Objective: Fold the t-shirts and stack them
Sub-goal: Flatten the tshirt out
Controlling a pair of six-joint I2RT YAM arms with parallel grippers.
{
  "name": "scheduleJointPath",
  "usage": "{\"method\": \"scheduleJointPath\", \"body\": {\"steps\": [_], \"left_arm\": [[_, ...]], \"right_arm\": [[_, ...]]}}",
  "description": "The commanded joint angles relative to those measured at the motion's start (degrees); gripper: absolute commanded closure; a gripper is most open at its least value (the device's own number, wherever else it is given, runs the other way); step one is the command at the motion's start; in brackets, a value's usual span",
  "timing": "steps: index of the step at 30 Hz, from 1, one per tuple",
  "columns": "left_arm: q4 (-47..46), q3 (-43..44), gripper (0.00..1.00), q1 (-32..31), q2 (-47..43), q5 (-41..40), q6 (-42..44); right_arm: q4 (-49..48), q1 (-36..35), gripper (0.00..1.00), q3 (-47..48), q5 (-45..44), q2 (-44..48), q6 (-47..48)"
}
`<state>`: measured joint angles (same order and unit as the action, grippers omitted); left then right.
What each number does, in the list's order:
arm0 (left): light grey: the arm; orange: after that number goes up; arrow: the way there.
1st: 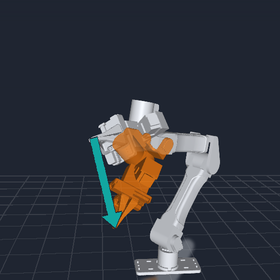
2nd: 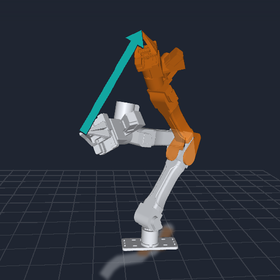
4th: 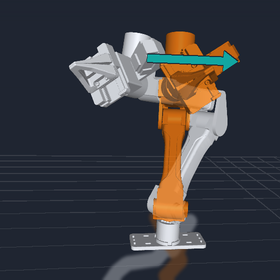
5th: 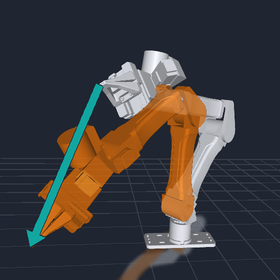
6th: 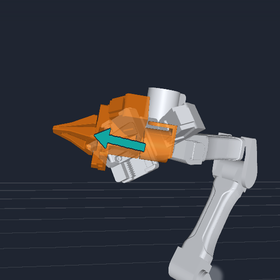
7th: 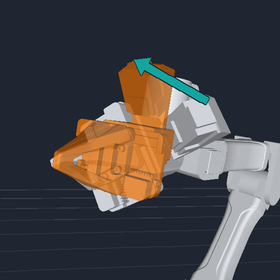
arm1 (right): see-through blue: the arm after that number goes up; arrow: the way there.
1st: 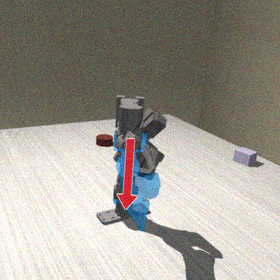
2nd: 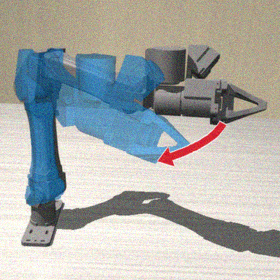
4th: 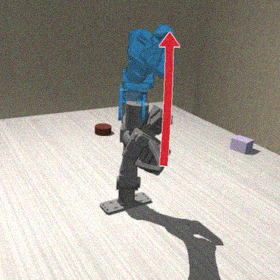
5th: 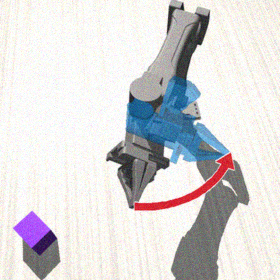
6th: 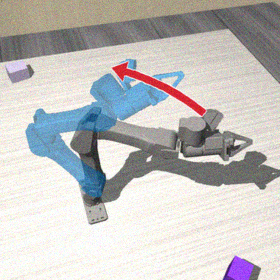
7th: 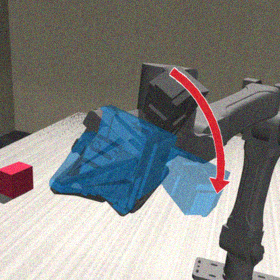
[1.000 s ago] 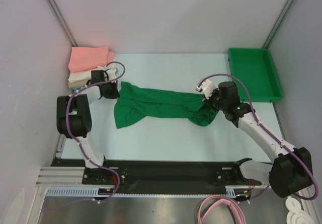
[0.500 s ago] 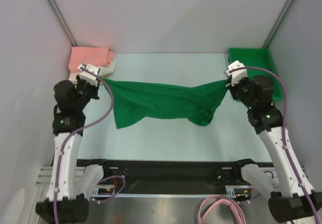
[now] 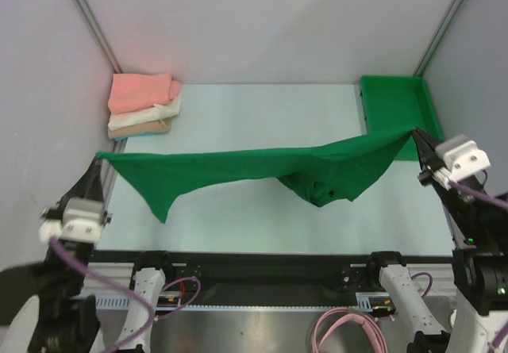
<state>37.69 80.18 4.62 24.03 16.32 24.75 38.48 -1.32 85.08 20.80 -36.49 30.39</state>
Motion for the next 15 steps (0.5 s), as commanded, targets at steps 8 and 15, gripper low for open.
{"method": "scheduleJointPath", "body": {"steps": [8,15], "left_arm": [[5.6,21.1,1.00,0.0,0.8,-4.7,2.3],[-1.1,18.7,1.00,0.1,3.5,-7.5,3.5]], "right_arm": [[3.9,2.5,1.00,20.6,3.3,3.0,0.1],[0.7,2.2,1.00,23.6,0.0,-0.4,3.3]]}}
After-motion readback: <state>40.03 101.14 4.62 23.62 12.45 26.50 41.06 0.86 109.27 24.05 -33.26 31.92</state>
